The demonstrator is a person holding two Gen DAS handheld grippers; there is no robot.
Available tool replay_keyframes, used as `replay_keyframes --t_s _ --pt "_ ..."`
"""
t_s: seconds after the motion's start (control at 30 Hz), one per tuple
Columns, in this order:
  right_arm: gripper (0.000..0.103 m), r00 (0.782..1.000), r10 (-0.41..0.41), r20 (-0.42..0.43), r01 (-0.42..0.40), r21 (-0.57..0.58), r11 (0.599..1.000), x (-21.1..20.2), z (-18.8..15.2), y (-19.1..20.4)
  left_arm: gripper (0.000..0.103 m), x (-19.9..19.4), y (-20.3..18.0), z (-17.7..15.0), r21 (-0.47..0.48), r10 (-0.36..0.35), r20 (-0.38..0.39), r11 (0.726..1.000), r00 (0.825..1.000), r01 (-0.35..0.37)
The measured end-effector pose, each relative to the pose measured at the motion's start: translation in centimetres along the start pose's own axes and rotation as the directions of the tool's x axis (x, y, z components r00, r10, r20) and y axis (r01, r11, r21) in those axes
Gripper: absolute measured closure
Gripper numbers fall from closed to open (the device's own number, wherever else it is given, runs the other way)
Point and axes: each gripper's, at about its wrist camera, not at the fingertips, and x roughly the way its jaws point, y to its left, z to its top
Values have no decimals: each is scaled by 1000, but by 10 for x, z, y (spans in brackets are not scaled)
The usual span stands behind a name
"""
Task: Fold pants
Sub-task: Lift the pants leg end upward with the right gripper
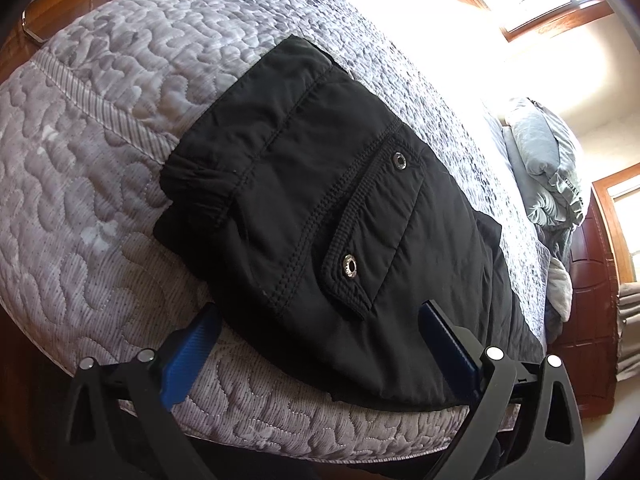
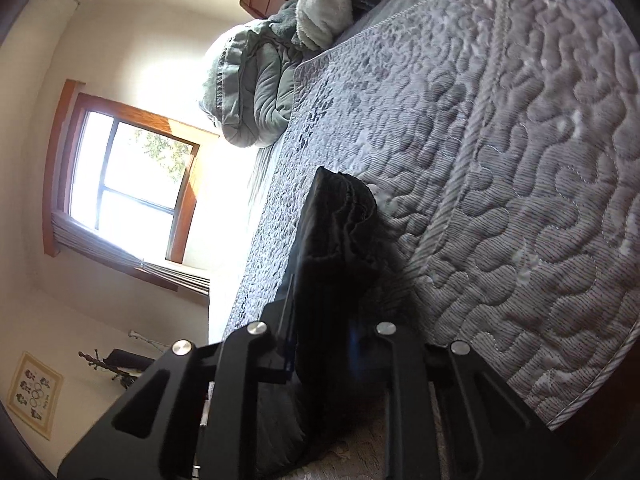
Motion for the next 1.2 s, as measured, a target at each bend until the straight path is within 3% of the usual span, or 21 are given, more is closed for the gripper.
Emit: replay_keyframes --t_s 0.3,0.5,0.67,0.87,1.13,1.2 --pt "86 997 -83 5 81 -307 948 -6 -7 106 4 -10 9 1 -2 -41 11 999 999 41" --pt "86 995 -95 13 89 -500 861 -7 -22 179 4 -18 15 2 5 -62 12 998 998 62" --pt "86 993 -117 14 96 -668 738 -2 -50 239 4 -22 14 3 10 -81 16 997 997 81" --pt "87 989 -147 10 90 -831 549 16 -101 300 4 -27 11 2 38 -96 13 995 995 95" --pt "88 984 -179 20 75 -950 302 48 -192 350 4 -28 12 -5 44 -123 6 992 992 122" --pt "88 982 -187 14 64 -962 264 55 -214 356 4 -30 13 -7 47 -129 11 991 992 128"
